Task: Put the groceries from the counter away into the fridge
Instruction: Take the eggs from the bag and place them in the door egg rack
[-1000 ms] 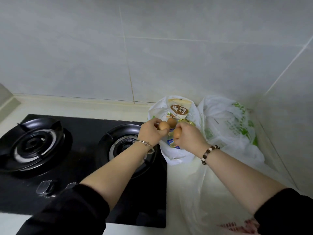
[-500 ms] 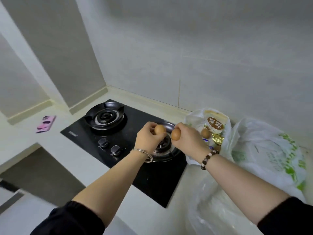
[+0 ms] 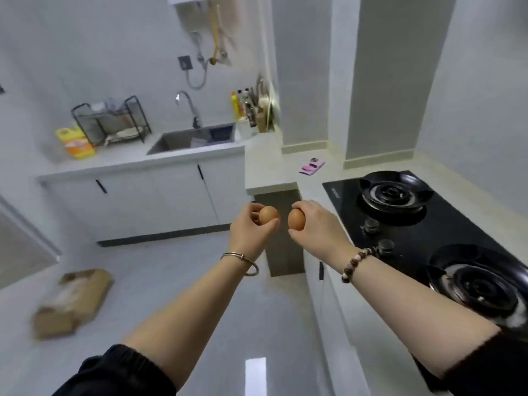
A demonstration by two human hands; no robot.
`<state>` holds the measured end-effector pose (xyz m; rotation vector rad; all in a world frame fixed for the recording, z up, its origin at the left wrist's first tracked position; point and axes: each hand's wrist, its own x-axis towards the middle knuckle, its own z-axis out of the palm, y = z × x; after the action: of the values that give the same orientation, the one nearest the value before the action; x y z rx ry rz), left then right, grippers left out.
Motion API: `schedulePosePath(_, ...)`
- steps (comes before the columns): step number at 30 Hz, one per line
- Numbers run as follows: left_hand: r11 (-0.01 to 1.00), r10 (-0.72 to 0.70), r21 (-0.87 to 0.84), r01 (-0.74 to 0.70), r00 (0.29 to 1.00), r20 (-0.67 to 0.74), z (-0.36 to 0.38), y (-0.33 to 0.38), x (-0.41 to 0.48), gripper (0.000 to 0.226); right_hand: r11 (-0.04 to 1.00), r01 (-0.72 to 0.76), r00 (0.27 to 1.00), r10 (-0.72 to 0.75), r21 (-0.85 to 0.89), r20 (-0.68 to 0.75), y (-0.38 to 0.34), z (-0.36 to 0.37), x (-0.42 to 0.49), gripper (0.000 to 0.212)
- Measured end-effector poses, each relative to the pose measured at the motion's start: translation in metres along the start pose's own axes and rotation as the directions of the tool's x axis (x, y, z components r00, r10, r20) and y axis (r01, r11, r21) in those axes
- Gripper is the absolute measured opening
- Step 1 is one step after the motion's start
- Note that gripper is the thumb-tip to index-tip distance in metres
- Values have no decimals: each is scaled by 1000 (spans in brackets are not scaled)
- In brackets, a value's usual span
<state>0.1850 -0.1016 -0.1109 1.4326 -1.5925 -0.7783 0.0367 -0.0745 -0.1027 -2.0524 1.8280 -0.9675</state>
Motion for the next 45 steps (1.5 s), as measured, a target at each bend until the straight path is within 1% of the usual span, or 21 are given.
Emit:
schedulePosePath(2,999,-37,2,37,993,-114,-54,-16,-5,33,992,119,992,-120,43,34,-45,27,14,36)
schedulePosePath(4,998,-58,3,61,970,-235,-109,-31,-16,33,966,239,967,-245,95,64,-93,56,23,38)
schedulePosePath(7,996,-73,22,89,916,-394,-194,-51,-38,32,900,395,907,-414,186,80,-170,95,27,47)
schedulePosePath(9,994,-78,32,106,873,-481,-249,-61,-55,31,848,473,861,-503,238,81,-225,119,24,49)
schedulePosePath(13,994,-60,38,107,779,-624,-352,-79,-92,29,737,586,766,-640,337,69,-332,163,13,47)
schedulePosePath(16,992,-45,54,118,701,-712,-426,-88,-111,29,672,626,717,-695,396,47,-402,189,9,45)
schedulePosePath(18,990,-22,74,117,658,-752,-472,-90,-118,28,639,646,700,-714,418,11,-442,202,11,45)
schedulePosePath(20,989,3,95,113,628,-778,-513,-88,-123,28,618,658,692,-722,430,-23,-479,212,14,45)
schedulePosePath(23,985,38,132,111,608,-793,-567,-82,-124,31,574,683,670,-738,453,-76,-530,220,23,45)
schedulePosePath(25,979,76,172,110,589,-804,-601,-74,-123,35,534,712,642,-758,456,-115,-563,220,30,47)
schedulePosePath(27,973,123,211,95,561,-819,-635,-66,-120,35,489,743,611,-774,457,-166,-598,219,39,48)
schedulePosePath(30,956,204,283,71,528,-824,-683,-48,-114,31,413,792,557,-791,450,-254,-653,213,55,49)
schedulePosePath(35,912,338,407,48,474,-813,-750,-21,-103,33,282,866,449,-803,414,-391,-739,200,77,49)
schedulePosePath(39,868,445,496,-10,461,-768,-798,-3,-90,34,199,916,362,-781,348,-508,-792,194,98,49)
schedulePosePath(42,845,487,533,-41,469,-737,-831,6,-78,33,181,930,340,-756,320,-559,-830,187,113,49)
schedulePosePath(45,815,529,577,-46,463,-711,-864,8,-69,27,214,927,354,-772,308,-528,-864,187,125,43)
